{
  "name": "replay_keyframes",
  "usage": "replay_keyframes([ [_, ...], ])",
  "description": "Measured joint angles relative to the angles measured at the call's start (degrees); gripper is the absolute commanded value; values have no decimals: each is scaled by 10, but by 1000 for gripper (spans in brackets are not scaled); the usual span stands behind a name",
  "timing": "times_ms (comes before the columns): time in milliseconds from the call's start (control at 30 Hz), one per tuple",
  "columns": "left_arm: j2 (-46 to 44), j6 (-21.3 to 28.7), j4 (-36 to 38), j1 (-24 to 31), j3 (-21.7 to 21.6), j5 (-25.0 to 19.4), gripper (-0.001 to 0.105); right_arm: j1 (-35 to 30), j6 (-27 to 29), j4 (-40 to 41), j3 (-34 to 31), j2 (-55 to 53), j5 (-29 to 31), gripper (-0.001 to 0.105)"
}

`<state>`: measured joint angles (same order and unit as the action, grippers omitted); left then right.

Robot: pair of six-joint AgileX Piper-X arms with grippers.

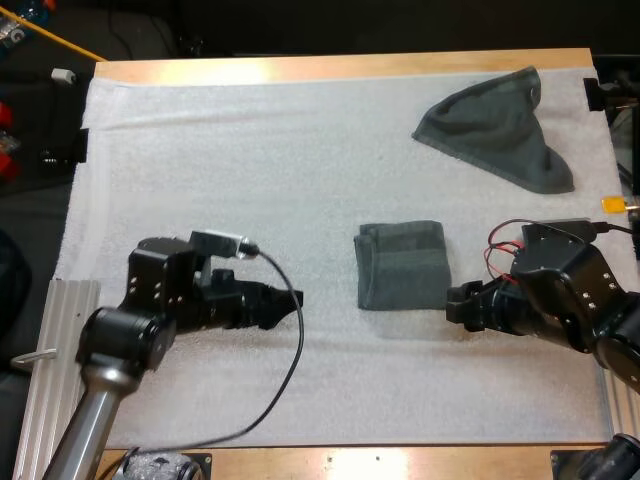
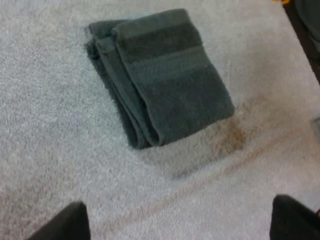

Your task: Pick towel from pile, fold and stack

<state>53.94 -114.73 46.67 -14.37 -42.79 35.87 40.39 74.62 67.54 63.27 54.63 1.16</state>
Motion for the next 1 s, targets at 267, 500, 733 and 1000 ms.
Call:
replay_keyframes([
  [267,113,-53,-95,-68,0,3,71,0,0,0,0,0,0,65],
  [500,211,-113,-203,-113,0,-5,71,0,0,0,0,0,0,65],
  [733,310,-144,-260,-124,-18,-6,71,0,0,0,0,0,0,65],
  [1000,403,-147,-264,-124,-79,-4,71,0,0,0,0,0,0,65],
])
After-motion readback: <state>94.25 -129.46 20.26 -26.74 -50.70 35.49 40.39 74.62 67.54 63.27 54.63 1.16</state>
